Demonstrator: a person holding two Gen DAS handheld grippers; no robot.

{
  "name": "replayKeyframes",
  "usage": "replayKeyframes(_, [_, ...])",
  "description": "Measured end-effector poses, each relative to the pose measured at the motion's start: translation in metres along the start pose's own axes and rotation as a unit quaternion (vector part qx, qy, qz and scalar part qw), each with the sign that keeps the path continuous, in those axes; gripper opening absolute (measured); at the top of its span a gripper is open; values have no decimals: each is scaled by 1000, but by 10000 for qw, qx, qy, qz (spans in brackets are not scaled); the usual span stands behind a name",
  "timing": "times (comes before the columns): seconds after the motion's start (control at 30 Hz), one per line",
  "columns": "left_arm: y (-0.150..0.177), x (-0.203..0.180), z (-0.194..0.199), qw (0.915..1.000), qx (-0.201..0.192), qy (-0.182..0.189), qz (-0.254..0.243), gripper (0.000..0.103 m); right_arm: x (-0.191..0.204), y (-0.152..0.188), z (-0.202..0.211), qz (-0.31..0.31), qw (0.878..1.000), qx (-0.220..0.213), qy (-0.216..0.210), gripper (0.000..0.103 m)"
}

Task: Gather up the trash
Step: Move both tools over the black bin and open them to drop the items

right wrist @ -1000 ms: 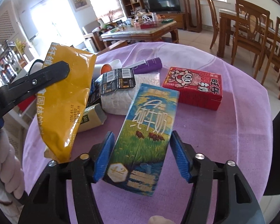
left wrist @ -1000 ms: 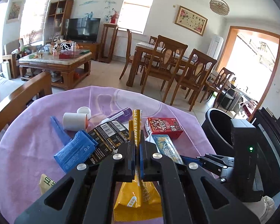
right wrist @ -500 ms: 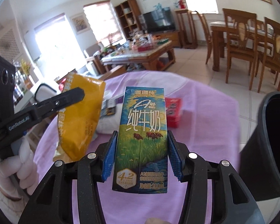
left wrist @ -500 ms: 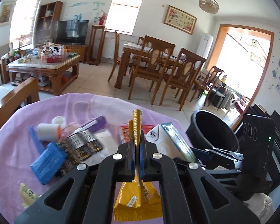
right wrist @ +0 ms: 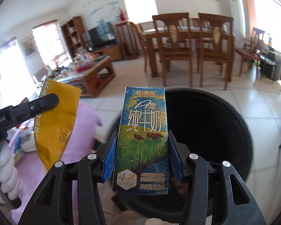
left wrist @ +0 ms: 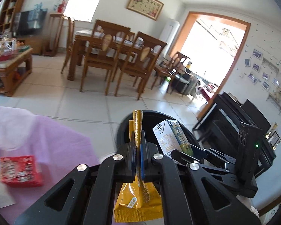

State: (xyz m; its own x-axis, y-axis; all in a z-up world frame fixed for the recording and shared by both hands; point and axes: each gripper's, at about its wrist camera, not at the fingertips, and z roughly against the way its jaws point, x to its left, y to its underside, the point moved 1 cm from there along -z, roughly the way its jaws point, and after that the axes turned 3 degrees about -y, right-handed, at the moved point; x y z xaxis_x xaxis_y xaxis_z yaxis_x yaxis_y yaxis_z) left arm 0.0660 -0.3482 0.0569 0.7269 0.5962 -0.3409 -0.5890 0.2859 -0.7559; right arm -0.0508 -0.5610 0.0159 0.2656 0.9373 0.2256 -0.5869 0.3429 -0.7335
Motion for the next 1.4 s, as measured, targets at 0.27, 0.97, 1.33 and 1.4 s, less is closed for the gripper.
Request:
replayKeyframes(0.27, [11,-51,-93,9987,413,245,-180,4,-79,23,-16,-272,9979,392,436,50])
replayKeyframes(0.97, [39,-42,-139,9882,1326,-547,-538,7,-67,37,-48,142,9958,539,730,52])
replayKeyframes(1.33, [44,-45,-130,9853,1454,-472,-755,9,-63,38,-41,92,9956,456,812,52])
replayKeyframes(1.4, [44,-46,-127,9848,1481,-445,-797,11,-59,39,-37,99,9957,418,824,52])
